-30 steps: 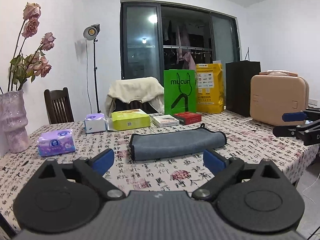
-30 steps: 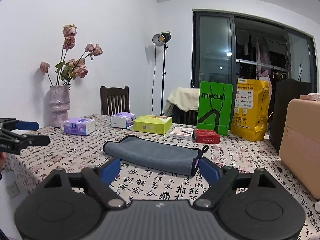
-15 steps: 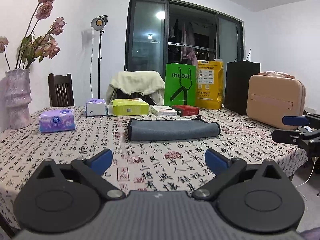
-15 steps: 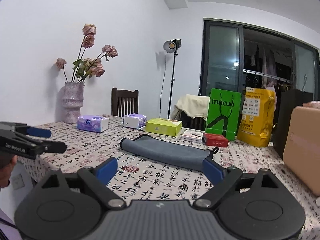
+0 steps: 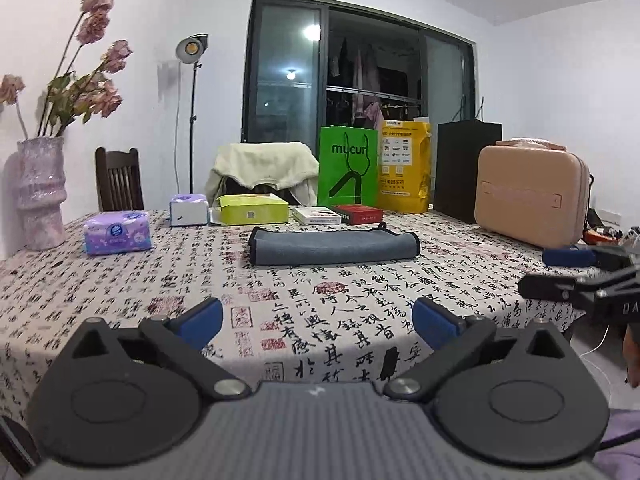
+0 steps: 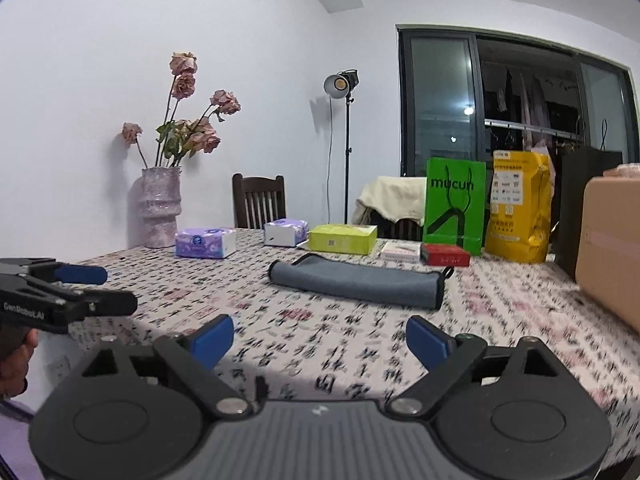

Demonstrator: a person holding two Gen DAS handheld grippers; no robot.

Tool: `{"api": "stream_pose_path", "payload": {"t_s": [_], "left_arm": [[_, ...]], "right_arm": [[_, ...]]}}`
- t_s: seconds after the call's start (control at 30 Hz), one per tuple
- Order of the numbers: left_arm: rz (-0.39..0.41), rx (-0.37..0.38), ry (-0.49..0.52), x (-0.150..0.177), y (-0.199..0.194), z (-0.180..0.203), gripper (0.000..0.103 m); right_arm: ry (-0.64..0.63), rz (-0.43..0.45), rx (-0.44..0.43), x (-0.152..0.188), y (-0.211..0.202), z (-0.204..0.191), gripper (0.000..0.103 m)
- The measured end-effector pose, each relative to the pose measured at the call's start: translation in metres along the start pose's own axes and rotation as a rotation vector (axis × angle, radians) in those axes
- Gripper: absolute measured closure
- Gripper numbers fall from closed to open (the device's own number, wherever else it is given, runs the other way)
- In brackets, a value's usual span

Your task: Fold towel

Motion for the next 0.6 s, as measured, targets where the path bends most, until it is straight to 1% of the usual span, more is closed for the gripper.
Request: {"api": "stream_pose_path", "payload": {"t_s": [0.17, 0.37, 0.43, 0.5, 0.53, 0.6], "left_arm": [[-0.002, 0.023, 0.015, 0.007, -0.014, 0.006, 0.000], [-0.002, 0.012, -0.007, 0.014, -0.028, 0.001, 0.000], [-0.001, 0.012, 0.004, 0.016, -0.032, 0.002, 0.000], [0.001, 0.015, 0.016, 0.016, -0.033, 0.004, 0.000], [0.001, 0.019, 0.018, 0.016, -0.034, 0.006, 0.000], [0.003, 0.026, 0.017, 0.017, -0.035, 0.008, 0.000]], "right_arm": [[0.041, -0.011, 0.000, 0.015, -0.009, -0.008, 0.010], [0.004, -0.002, 0.004, 0.025, -0.023, -0.025, 0.010], [-0.013, 0.009, -0.002, 0.025, -0.027, -0.030, 0.009], [-0.018, 0.012, -0.002, 0.024, -0.031, -0.034, 0.005], [-0.014, 0.017, -0.003, 0.023, -0.033, -0.035, 0.000], [-0.007, 0.026, 0.001, 0.021, -0.037, -0.035, 0.000]]}}
Point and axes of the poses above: each gripper's, at about its wrist camera, not at the fingertips, and y roughly the way its jaws point, z to its right, x to its underside, the point moved 8 cm from there along y, roughly the way its jaws point, and after that the axes turned 5 degrees about -z, right-handed, at the moved point
